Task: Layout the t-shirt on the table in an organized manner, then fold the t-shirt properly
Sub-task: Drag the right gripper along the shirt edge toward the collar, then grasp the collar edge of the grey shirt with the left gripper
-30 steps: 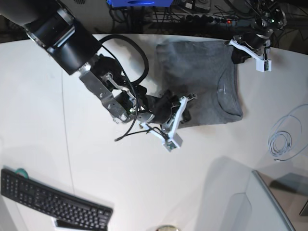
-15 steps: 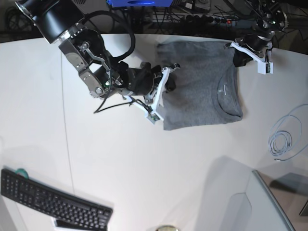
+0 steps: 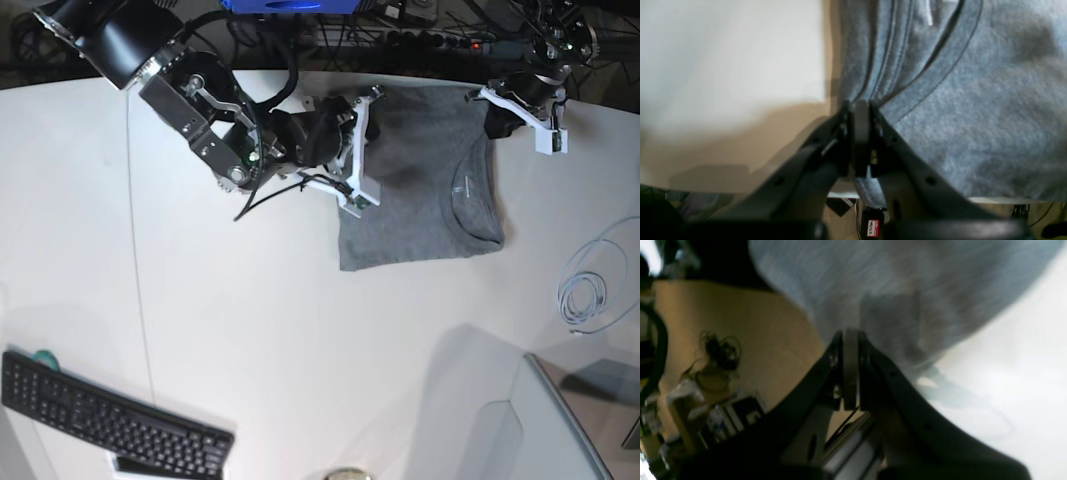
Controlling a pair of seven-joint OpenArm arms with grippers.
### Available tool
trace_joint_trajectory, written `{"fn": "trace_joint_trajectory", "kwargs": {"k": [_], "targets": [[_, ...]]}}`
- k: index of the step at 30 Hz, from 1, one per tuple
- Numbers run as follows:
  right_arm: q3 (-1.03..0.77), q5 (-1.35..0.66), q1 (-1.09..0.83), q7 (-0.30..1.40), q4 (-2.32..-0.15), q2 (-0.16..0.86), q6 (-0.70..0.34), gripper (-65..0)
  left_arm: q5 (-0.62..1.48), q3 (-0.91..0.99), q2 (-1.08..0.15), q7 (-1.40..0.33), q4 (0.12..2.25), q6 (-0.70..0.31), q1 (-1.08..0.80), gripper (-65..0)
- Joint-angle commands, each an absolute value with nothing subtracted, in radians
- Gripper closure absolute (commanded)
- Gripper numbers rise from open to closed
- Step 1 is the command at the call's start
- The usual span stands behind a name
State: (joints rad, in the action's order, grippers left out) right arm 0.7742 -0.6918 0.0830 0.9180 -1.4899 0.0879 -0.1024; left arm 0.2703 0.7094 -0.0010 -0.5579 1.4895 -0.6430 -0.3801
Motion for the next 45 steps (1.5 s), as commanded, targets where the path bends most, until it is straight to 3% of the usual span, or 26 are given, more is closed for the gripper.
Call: {"fn": "trace_joint_trajectory", "kwargs": {"k": [1,12,29,30,35,37,45], "targets": [[0.776,-0.704,0.107,0.903,-1.498,0.082,-0.108,0.0,0.282,0.713,-0.01,-0.541,1.503,-0.645,-0.381,0.0],[0.9,-0.702,0.16,0.76,-1.179,0.058,-0.108,0.0,0.282,0.713,-0.01,-0.541,1.503,-0.645,-0.386,0.0],[0.816,-0.711,0.154,0.756,-1.343,0.081,-0.107,0.0,0.288,0.714,-0.036,-0.542,1.601,-0.645,-0.453,0.0],[0.806,-0.711,0.154,0.756,-1.343,0.081,-0.107,0.0,0.286,0.714,-0.036,-0.542,1.606,-0.645,-0.458,-2.8],[0.786,-0.711,0.154,0.756,-1.345,0.081,-0.107,0.0,0.288,0.714,-0.036,-0.542,1.606,-0.645,-0.466,-34.7],[0.786,-0.711,0.154,0.756,-1.345,0.079,-0.107,0.0,0.289,0.714,-0.036,-0.542,1.612,-0.645,-0.467,-41.3],[0.776,-0.711,0.153,0.756,-1.345,0.082,-0.107,0.0,0.348,0.901,-0.019,-0.544,1.692,-0.648,-0.458,-42.0]]}}
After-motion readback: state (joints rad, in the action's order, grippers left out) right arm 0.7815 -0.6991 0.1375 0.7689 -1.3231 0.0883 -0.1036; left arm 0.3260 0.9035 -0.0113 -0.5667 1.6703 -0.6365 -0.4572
